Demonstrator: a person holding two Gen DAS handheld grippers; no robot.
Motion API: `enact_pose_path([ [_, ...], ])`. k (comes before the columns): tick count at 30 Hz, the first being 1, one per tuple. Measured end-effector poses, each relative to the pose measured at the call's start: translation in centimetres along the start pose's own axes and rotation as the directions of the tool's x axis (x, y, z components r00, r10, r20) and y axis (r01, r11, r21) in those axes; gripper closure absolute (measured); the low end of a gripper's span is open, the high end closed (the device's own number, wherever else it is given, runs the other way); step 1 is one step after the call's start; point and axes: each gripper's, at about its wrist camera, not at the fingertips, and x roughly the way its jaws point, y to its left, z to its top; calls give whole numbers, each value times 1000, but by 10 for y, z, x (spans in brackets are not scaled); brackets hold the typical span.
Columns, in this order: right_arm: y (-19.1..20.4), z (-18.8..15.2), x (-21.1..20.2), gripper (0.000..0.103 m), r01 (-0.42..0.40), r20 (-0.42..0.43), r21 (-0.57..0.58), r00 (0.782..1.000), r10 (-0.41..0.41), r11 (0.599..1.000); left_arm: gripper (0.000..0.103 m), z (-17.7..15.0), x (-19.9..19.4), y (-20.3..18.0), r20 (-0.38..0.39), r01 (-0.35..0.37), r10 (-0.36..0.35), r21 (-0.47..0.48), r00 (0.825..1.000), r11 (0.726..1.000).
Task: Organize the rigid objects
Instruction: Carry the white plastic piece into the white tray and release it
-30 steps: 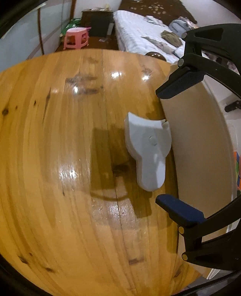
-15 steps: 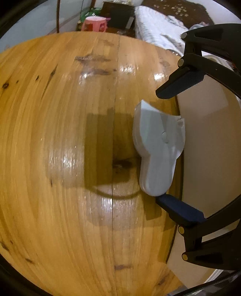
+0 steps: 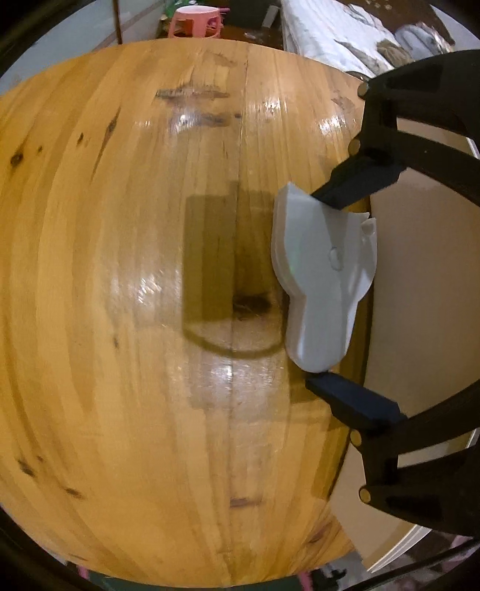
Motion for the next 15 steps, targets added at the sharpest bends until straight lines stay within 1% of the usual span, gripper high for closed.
enact_pose_path([
  [5, -2, 0, 0, 87, -7, 0, 3, 1000, 7, 1000, 18, 1, -2, 5, 8, 20, -21, 22, 1000, 1000],
  [7, -2, 0, 0, 87, -8, 1, 4, 1000, 8, 1000, 18, 1, -5, 10, 23, 22, -23, 41, 999, 999],
  [9, -2, -1, 0, 87, -9, 2, 5, 1000, 9, 1000, 18, 2, -10, 10, 46, 11, -14, 57, 999, 998],
  [15, -3, -2, 1, 87, -7, 4, 6, 1000, 7, 1000, 18, 9, -39, 26, 89, 16, -23, 83, 996, 996],
])
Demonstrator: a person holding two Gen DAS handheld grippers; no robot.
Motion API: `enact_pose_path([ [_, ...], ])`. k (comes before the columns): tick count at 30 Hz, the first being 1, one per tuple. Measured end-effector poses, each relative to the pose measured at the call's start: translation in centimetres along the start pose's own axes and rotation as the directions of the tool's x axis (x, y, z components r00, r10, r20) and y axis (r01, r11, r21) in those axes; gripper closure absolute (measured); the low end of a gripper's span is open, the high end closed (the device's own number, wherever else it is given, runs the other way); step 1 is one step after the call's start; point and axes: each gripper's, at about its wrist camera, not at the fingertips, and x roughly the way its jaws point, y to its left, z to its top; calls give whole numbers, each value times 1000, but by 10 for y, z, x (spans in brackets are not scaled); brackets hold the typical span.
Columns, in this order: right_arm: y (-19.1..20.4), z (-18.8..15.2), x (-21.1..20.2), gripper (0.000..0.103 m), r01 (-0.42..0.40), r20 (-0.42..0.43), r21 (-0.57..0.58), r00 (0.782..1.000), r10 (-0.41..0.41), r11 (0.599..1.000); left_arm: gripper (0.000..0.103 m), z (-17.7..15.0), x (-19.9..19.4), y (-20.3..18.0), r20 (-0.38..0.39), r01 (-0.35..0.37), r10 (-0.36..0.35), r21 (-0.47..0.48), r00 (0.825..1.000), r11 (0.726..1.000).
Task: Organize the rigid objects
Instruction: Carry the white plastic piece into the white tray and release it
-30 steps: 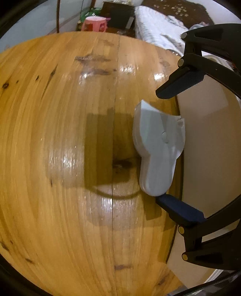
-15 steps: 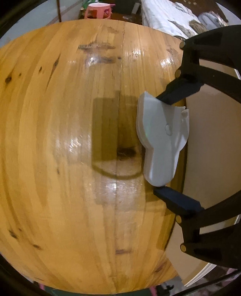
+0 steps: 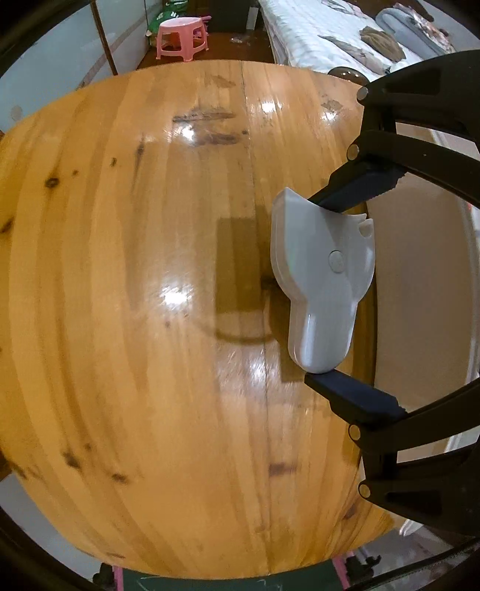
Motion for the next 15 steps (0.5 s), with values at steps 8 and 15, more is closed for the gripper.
enact_pose_path([
  [8, -3, 0, 0, 87, -7, -2, 6, 1000, 7, 1000, 18, -5, -60, 17, 65, 25, -29, 69, 997, 997],
  [15, -4, 0, 1, 87, -14, -8, 0, 1000, 14, 1000, 18, -36, -129, 14, 129, 68, -89, 162, 988, 984],
])
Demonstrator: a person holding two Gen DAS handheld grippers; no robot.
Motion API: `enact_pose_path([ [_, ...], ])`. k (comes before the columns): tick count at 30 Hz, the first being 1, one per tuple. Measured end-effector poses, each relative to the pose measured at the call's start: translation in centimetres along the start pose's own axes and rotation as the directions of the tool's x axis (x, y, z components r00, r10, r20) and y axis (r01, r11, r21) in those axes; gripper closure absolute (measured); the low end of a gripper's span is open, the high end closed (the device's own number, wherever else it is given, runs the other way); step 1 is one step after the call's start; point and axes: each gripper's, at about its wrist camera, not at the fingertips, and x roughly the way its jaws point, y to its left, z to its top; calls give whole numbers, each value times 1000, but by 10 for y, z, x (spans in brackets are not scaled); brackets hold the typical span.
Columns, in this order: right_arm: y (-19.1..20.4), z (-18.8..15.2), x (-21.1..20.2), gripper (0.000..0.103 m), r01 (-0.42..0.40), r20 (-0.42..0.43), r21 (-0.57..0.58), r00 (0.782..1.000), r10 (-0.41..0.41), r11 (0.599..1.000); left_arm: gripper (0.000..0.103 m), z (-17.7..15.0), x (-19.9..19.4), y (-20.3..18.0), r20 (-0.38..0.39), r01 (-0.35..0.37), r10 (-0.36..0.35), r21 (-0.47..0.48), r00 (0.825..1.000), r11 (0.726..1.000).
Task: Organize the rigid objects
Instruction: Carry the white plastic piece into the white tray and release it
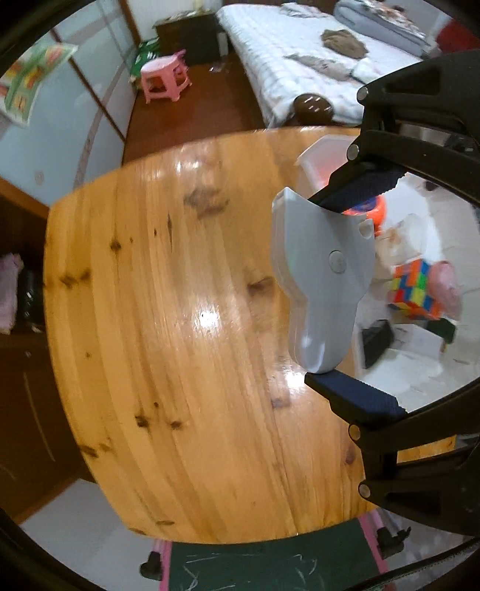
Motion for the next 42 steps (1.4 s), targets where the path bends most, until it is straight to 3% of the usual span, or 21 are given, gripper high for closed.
enact_pose_path([
  [6, -3, 2, 1, 87, -15, -10, -6, 1000, 15, 1000, 18, -47, -27, -15, 9, 51, -52, 83, 999, 995],
  [16, -1, 4, 3, 86, -22, -19, -34, 1000, 21, 999, 18, -117, -17, -56, -21, 74, -71, 220, 997, 973],
  [23, 0, 4, 3, 85, -28, -23, -58, 999, 27, 998, 18, -154, 22, -89, -54, 33, -15, 348, 998, 937],
  [28, 2, 4, 3, 84, -25, -21, -79, 1000, 23, 997, 18, -171, 58, -108, 15, -97, 101, 445, 995, 890],
  [31, 3, 4, 2, 84, -21, -20, -93, 1000, 19, 995, 18, -177, 79, -111, 9, -117, 127, 455, 992, 883],
  [35, 5, 4, 1, 83, -18, -19, -106, 1000, 16, 994, 17, -186, 102, -113, -39, -83, 113, 461, 993, 883],
  [42, 9, 2, -1, 83, -15, -25, -125, 1000, 12, 992, 17, -196, 107, -127, 78, -175, 157, 526, 984, 832],
])
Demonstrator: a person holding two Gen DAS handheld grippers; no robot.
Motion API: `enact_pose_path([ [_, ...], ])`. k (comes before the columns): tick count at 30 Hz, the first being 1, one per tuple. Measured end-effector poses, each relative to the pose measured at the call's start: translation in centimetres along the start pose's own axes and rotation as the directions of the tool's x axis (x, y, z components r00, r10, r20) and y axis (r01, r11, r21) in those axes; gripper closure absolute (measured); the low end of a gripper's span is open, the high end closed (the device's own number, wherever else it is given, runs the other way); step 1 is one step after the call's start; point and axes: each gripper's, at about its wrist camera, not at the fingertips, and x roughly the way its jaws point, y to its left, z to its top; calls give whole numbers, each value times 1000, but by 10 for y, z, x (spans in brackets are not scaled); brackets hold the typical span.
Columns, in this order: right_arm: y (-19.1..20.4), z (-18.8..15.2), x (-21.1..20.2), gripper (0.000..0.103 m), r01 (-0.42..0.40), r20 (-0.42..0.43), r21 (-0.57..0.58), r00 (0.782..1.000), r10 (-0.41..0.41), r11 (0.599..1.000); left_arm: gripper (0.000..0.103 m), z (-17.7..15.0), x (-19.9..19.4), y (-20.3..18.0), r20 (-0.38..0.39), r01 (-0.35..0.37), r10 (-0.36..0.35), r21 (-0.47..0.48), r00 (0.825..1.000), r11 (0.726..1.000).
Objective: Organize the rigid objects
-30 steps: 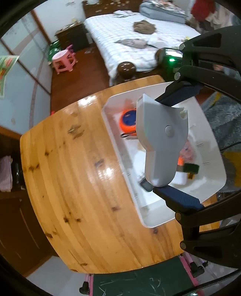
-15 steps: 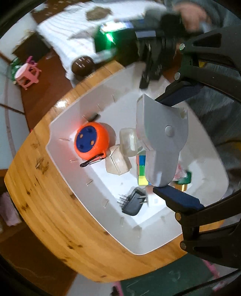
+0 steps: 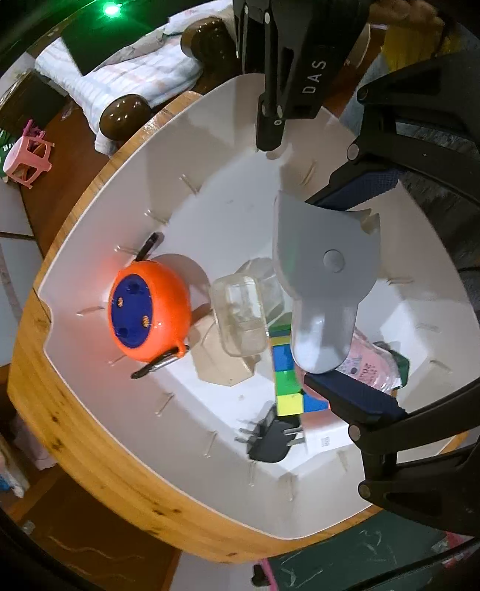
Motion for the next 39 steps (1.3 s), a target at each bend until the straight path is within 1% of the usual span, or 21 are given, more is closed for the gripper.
enact_pose_path([
  [4, 2, 0, -1, 82, 1, -4, -10, 1000, -1, 1000, 17, -1, 2, -7, 27, -50, 49, 36, 998, 998],
  [7, 4, 0, -2, 82, -1, -5, -20, 1000, 0, 1000, 16, -3, 1, -11, 46, -51, 49, 36, 998, 998],
  [14, 9, -2, -5, 80, 2, 4, -53, 1000, -2, 999, 16, -5, -5, -7, 74, -89, 90, -20, 993, 996],
  [18, 9, -2, -6, 80, -2, 6, -64, 1000, 2, 998, 16, -7, -11, -7, 89, -129, 133, -47, 987, 991],
  [22, 9, -3, -7, 79, -3, 6, -76, 1000, 4, 997, 16, -11, -18, -5, 95, -141, 149, -84, 984, 986],
  [26, 9, -2, -9, 79, -6, 8, -86, 1000, 7, 996, 16, -15, -29, -2, 117, -159, 172, -116, 978, 980],
  [30, 9, -2, -10, 79, -9, 8, -91, 1000, 9, 996, 16, -19, -44, 2, 143, -164, 186, -153, 972, 975],
  [35, 7, -1, -12, 79, -14, 9, -84, 1000, 15, 996, 16, -23, -62, 8, 175, -185, 217, -183, 960, 965],
  [39, 5, 0, -13, 79, -15, 12, -76, 1000, 16, 997, 16, -27, -73, 22, 192, -153, 200, -236, 961, 960],
])
